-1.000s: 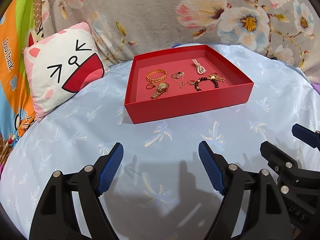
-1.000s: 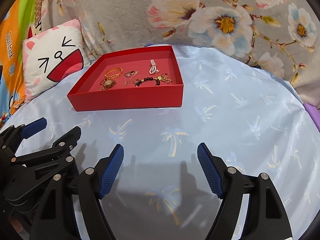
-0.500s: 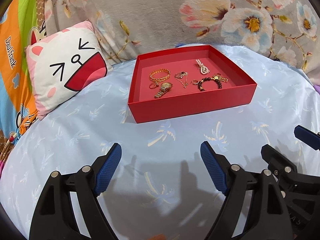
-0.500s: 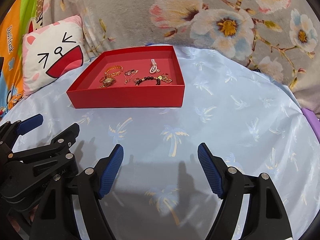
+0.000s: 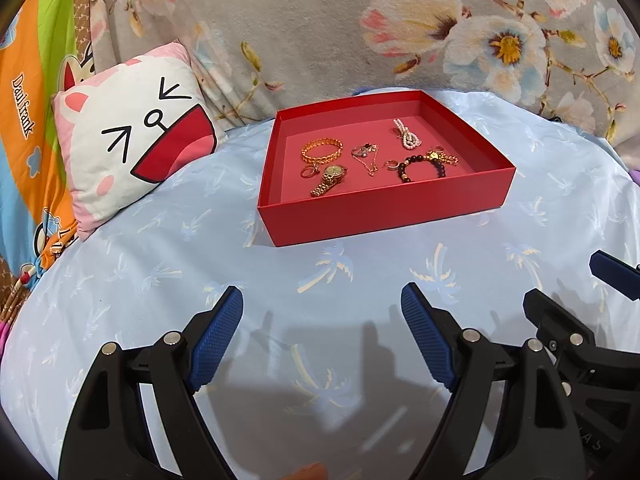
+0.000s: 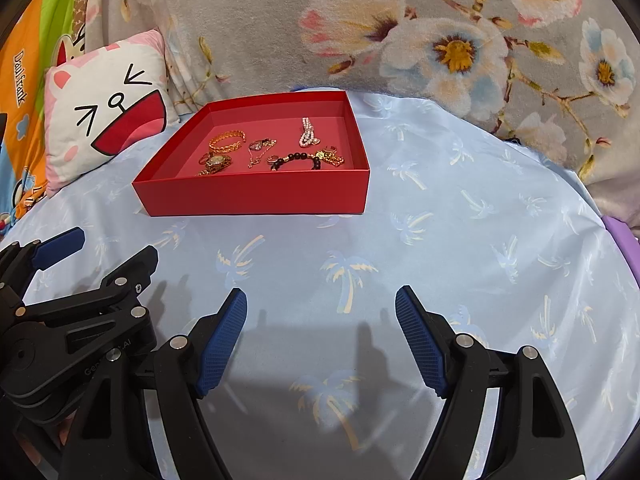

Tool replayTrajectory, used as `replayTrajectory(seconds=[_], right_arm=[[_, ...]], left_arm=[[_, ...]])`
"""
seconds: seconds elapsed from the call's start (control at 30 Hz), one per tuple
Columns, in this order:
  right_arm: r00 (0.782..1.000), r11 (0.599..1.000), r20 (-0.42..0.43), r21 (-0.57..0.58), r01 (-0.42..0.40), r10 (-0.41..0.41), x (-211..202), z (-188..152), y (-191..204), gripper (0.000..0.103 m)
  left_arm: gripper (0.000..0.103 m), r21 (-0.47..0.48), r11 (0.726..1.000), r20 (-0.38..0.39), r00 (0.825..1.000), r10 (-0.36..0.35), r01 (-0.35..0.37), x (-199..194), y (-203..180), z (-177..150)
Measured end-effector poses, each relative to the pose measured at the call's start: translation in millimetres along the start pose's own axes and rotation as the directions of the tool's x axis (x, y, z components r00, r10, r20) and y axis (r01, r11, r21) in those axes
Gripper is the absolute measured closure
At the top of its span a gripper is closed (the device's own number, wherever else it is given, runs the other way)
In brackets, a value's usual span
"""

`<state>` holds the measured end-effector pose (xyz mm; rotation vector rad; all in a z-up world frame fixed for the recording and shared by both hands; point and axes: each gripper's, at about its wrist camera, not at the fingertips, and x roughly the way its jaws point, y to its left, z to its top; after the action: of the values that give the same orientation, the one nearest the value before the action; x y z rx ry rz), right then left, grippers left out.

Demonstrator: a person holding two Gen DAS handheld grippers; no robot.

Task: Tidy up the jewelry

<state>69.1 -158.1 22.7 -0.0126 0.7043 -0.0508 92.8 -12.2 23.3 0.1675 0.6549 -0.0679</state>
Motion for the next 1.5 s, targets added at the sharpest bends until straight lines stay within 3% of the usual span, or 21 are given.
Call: replayTrajectory(seconds=[1.5], right_arm=[[1.000,1.000,0.001,-0.002,0.001,-0.001,0.5,0.9,-1.2,0.028]], left_arm=[[0.024,0.004,1.000,0.008,1.000,0.013,-0.013,-1.2,0.9,0.1]])
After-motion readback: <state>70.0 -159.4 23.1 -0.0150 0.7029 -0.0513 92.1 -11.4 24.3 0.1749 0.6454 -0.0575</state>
